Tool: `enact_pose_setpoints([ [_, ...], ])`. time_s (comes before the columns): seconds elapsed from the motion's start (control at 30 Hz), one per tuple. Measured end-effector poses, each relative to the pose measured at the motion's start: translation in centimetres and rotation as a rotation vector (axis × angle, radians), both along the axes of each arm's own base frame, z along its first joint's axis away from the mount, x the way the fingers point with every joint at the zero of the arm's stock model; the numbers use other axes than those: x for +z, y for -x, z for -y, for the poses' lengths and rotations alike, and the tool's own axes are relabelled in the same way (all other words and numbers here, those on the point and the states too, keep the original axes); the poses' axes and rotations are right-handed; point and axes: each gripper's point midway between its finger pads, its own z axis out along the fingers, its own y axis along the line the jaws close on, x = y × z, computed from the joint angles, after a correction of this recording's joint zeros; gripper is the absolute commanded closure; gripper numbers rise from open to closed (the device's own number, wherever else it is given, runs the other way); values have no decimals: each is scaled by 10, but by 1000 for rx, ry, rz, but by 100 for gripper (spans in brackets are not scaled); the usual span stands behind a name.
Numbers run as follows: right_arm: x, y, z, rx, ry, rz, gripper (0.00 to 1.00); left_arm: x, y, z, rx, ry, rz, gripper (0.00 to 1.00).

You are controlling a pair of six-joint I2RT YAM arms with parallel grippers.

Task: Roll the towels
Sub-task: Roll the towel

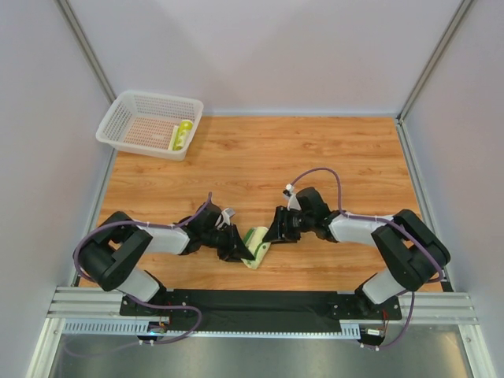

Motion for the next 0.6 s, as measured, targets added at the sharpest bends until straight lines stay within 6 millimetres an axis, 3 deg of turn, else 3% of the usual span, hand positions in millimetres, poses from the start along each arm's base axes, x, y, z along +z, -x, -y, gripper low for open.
enact_pose_setpoints([
  [0.13,4,-4,-6,0,10,26,57,-1,0,1,-2,7,-15,98],
  [0.2,4,-4,-8,1,21,30,60,-2,1,1,-5,9,-20,92],
  [0.33,5,-5,-10,-2,46,29,82,-2,0,0,-17,-1,-16,70],
  [0.4,5,-7,-10,-8,62,25,84,-1,-2,-2,-28,-25,7,64],
  [0.43,4,-7,-10,-12,74,17,86,0,-3,-3,-31,-40,16,52],
  [0.5,3,-12,-11,-22,98,6,87,3,-7,-6,-41,-82,54,50],
  [0.53,2,-14,-11,-25,108,-1,87,5,-9,-9,-42,-104,69,43],
  [0.6,2,-17,-11,-32,130,-10,87,9,-12,-15,-47,-152,110,42],
])
